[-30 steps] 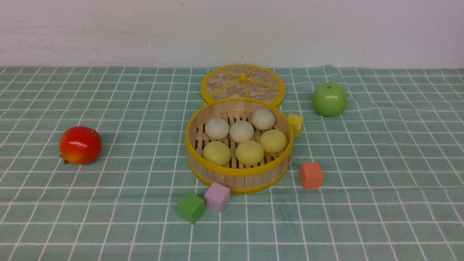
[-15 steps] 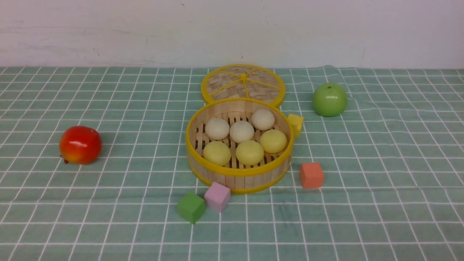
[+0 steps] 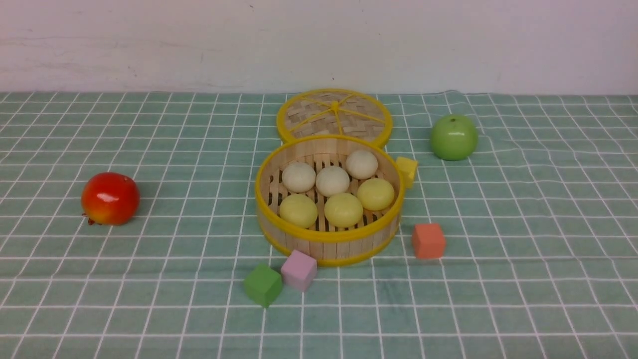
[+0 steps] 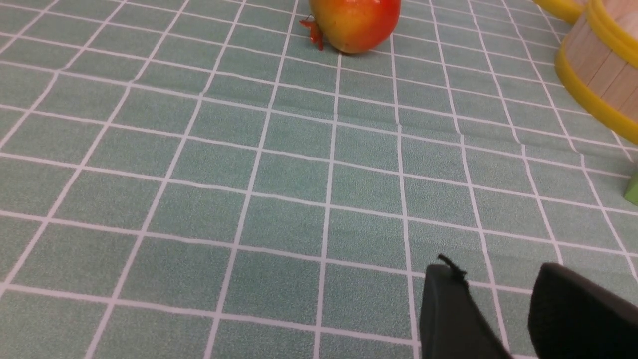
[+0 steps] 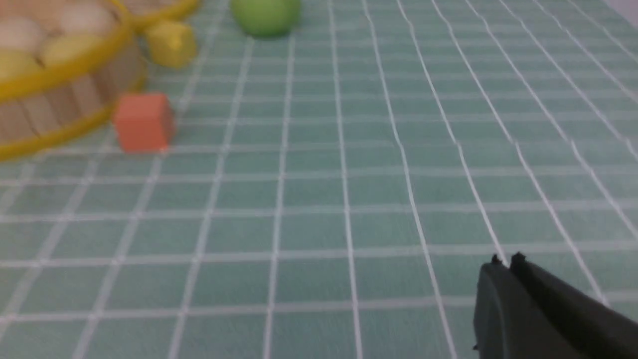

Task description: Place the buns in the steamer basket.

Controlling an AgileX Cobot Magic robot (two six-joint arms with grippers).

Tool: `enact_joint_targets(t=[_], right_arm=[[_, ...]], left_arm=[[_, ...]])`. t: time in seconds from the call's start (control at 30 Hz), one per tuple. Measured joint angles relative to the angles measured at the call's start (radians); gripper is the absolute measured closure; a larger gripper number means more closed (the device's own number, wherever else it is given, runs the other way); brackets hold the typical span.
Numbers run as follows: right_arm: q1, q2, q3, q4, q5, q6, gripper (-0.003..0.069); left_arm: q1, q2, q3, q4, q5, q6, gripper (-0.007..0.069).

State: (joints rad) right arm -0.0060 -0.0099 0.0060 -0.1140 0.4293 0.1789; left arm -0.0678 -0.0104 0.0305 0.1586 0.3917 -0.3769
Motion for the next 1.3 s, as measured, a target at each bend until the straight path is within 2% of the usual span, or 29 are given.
enact_joint_targets(t=[0.2, 1.3], right_arm=[[-0.011, -0.001, 0.008, 0.000, -0.043, -0.001, 0.0652], [-0.011, -0.001, 0.008, 0.000, -0.043, 0.006, 0.0624]], left_arm=[[0.000, 0.000, 0.000, 0.000, 0.000, 0.000, 0.0386], [0.000, 0.000, 0.000, 0.000, 0.000, 0.000, 0.0386]])
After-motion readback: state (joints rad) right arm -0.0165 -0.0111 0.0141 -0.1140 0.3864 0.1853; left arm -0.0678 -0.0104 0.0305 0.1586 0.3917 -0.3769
